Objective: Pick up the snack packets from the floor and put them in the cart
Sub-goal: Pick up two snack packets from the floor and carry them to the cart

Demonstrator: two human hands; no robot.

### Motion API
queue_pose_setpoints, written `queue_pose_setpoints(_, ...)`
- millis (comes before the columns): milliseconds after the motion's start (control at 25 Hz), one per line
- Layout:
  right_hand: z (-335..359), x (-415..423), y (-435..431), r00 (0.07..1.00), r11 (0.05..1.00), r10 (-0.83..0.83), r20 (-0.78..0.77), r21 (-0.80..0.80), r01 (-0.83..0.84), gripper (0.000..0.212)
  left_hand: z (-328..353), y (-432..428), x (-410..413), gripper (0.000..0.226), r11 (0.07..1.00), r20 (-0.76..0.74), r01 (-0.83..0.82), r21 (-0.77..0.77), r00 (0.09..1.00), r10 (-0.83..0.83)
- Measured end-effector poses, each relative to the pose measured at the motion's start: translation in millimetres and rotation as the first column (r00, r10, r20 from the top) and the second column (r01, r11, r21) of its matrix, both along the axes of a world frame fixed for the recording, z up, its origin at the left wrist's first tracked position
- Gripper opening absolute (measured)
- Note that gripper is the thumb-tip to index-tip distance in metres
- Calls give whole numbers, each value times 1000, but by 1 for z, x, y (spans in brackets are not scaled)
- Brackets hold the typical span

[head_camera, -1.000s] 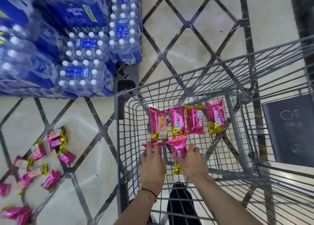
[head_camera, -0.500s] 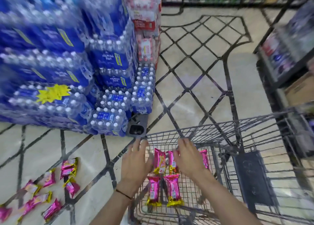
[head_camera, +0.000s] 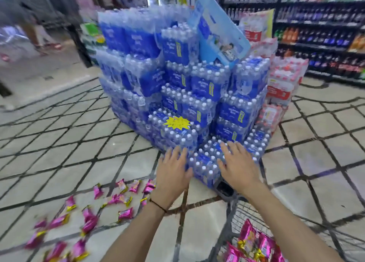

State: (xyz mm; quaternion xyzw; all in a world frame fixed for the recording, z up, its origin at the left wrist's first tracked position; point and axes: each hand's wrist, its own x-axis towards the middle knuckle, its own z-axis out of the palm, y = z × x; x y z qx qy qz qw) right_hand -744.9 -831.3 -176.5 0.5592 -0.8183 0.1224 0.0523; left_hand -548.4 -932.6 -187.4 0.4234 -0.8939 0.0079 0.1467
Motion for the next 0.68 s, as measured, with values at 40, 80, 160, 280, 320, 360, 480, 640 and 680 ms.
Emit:
queue_pose_setpoints(40,11,23,-18,999,999,47,-14,-27,-48,58,10,-9,27,61,998,-22,-53,-21,998,53)
queue_pose_setpoints(80,21,49,-36,995,994,93,-34,-47,-95,58,19,-18,57,62,994,-40,-110,-28,993,109)
queue_pose_setpoints(160,32,96,-65,984,983,165,-71,-76,-170,58,31,-30,108,59,981,-67,-192,-35,980,189)
queue_pose_setpoints(280,45,192,-102,958,954,277,-78,-96,-284,57,37,-46,207,58,955,-61,-296,-31,954,294)
queue_pose_setpoints(320,45,224,-112,946,942,317,-72,-94,-322,58,36,-51,242,59,943,-66,-332,-29,942,330)
queue_pose_setpoints(360,45,258,-121,933,930,354,-70,-84,-359,58,33,-55,276,60,931,-76,-364,-22,929,362)
queue_pose_setpoints(480,39,337,-145,909,908,413,-50,-49,-416,58,26,-64,361,59,908,-80,-419,-13,906,417)
queue_pose_setpoints(640,29,436,-178,869,869,494,-30,-17,-494,56,19,-75,461,57,872,-58,-489,10,870,489)
queue_pose_setpoints(680,26,457,-184,858,858,512,-29,-10,-513,55,16,-77,483,56,868,-46,-497,7,867,496)
